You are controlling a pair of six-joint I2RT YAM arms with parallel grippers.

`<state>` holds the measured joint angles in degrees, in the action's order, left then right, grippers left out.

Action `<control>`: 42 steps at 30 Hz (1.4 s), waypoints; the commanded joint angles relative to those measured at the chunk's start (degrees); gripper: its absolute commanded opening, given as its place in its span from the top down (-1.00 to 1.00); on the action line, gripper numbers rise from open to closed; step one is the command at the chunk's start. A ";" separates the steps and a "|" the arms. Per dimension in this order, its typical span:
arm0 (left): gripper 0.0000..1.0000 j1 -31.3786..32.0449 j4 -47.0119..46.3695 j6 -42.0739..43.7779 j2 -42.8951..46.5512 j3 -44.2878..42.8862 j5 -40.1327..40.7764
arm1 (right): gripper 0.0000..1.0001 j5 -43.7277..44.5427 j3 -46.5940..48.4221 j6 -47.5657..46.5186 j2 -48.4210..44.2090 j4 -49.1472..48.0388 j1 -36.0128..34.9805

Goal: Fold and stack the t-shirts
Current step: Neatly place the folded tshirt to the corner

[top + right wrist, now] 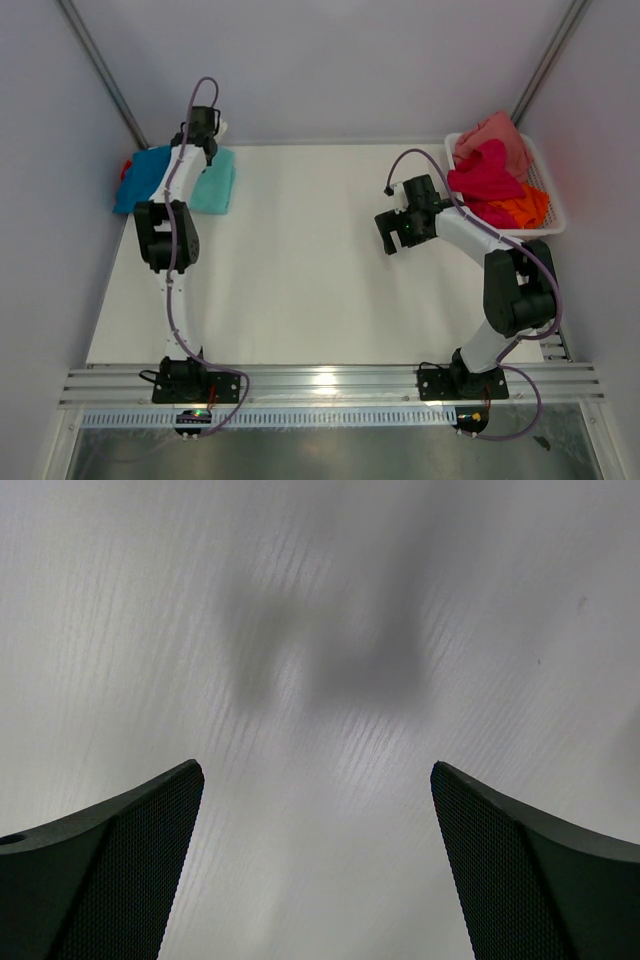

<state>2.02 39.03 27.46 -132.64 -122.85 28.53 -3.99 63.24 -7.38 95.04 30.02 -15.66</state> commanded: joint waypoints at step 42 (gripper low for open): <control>1.00 -13.97 -6.86 3.30 0.28 -12.07 4.78 | -0.99 -0.05 1.36 -0.01 -0.74 -0.05 -0.34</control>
<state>-11.07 35.81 29.47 -132.60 -131.35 31.11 -4.01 63.24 -7.38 95.07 30.04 -15.66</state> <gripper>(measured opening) 0.024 0.994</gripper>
